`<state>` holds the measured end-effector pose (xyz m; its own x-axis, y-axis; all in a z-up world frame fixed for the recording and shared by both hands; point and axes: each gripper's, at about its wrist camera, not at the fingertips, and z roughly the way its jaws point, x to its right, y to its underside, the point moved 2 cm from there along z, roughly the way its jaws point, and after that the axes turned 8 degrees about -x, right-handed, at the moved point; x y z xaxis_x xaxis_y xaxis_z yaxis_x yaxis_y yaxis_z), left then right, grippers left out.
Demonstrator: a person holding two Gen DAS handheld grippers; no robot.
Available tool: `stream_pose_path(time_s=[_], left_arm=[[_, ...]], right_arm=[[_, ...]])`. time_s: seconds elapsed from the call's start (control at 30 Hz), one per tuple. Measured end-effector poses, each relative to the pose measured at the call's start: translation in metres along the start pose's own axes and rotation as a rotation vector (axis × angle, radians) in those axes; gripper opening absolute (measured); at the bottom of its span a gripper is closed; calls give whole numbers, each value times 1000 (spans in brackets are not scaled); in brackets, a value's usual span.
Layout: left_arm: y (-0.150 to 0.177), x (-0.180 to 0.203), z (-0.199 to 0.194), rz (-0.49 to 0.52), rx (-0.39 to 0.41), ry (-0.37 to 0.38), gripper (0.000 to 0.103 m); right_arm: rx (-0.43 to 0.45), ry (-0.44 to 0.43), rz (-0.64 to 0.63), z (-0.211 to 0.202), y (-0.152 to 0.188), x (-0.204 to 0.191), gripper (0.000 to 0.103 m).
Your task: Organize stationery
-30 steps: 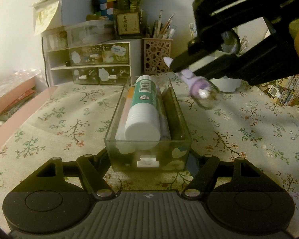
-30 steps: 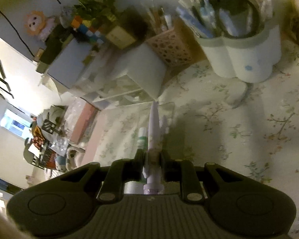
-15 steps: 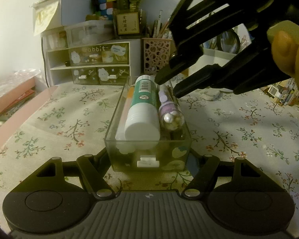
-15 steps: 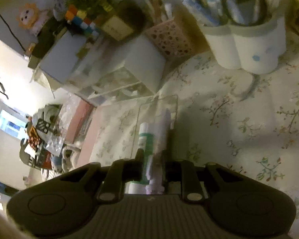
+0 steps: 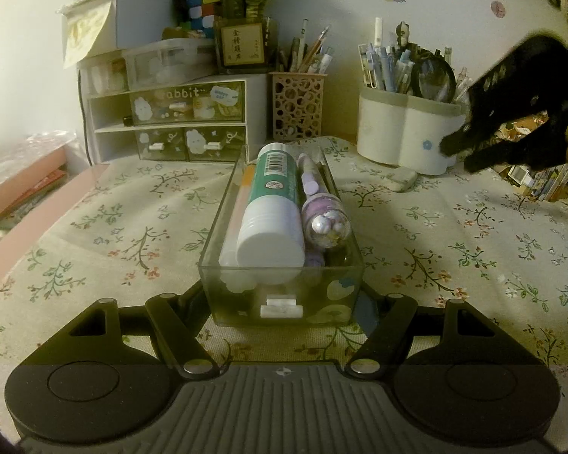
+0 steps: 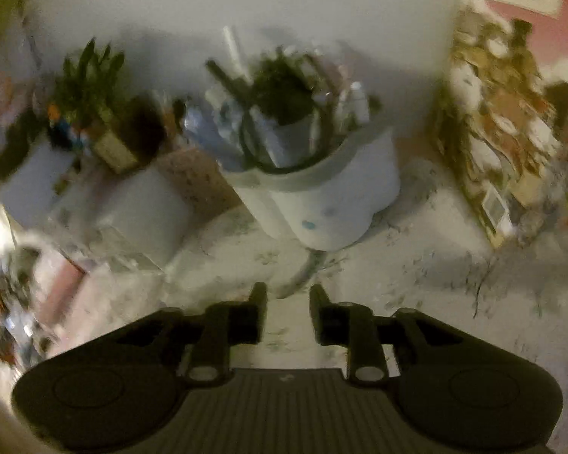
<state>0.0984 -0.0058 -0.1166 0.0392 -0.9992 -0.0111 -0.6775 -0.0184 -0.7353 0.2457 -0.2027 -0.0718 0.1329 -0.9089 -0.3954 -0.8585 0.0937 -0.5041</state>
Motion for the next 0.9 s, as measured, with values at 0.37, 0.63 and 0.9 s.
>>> stream_pose_path(time_s=[0.37, 0.63, 0.9], left_arm=[[0, 0, 0, 2, 0, -1, 72], [0, 1, 0, 2, 0, -1, 72], [0, 1, 0, 2, 0, -1, 72]], right_arm=[[-2, 186, -177, 65, -4, -44, 66], [-7, 278, -156, 77, -5, -46, 40], [26, 149, -158, 24, 17, -24, 37]])
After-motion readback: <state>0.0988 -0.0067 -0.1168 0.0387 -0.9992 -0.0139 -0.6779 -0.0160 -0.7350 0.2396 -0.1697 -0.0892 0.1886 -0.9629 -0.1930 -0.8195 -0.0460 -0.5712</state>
